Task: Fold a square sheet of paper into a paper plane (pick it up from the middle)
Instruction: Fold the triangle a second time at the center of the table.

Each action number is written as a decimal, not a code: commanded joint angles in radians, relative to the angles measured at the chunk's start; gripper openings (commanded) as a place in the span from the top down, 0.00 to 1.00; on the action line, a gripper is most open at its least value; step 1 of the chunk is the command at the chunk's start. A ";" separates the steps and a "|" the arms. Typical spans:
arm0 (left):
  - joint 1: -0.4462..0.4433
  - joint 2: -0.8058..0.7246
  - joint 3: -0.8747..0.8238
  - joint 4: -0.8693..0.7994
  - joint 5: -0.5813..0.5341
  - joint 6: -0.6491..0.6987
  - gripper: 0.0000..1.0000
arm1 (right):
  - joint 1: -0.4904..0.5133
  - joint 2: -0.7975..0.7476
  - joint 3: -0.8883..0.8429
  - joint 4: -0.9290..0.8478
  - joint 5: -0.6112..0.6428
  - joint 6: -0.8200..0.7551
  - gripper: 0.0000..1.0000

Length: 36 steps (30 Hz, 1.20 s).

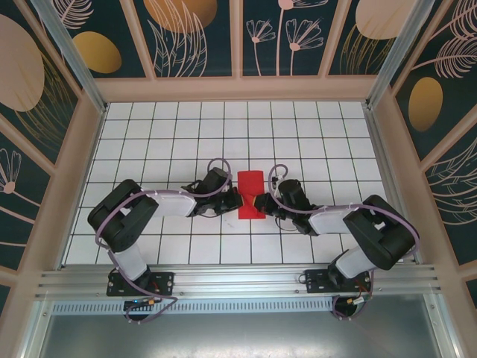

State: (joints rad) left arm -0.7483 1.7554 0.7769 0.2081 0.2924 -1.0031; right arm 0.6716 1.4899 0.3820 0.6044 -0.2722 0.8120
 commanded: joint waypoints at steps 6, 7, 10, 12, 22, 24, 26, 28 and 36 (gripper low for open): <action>-0.006 0.055 0.027 0.023 0.018 0.013 1.00 | -0.025 0.006 -0.018 0.039 -0.024 0.021 1.00; -0.006 0.061 0.027 0.022 0.018 0.016 1.00 | -0.028 0.005 -0.018 0.032 -0.025 0.018 1.00; -0.006 0.069 0.028 -0.002 0.003 0.028 1.00 | -0.042 -0.004 -0.013 -0.002 -0.026 -0.009 1.00; -0.006 0.072 0.029 -0.020 -0.008 0.039 1.00 | -0.058 -0.013 -0.015 -0.021 -0.030 -0.031 1.00; -0.006 0.096 0.044 -0.048 -0.017 0.065 1.00 | -0.119 -0.008 0.031 -0.091 -0.140 -0.185 1.00; -0.006 0.097 0.052 -0.064 -0.026 0.076 1.00 | -0.133 0.000 0.052 -0.113 -0.171 -0.225 1.00; -0.006 0.101 0.066 -0.085 -0.035 0.089 1.00 | -0.158 0.010 0.070 -0.137 -0.192 -0.259 1.00; -0.006 0.101 0.077 -0.099 -0.043 0.100 1.00 | -0.172 0.019 0.084 -0.159 -0.203 -0.283 1.00; -0.006 0.123 0.117 -0.139 -0.057 0.132 1.00 | -0.218 0.076 0.147 -0.207 -0.306 -0.369 1.00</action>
State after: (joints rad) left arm -0.7532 1.8397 0.8806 0.1463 0.2790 -0.9085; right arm 0.4641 1.5372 0.4858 0.4301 -0.5068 0.5117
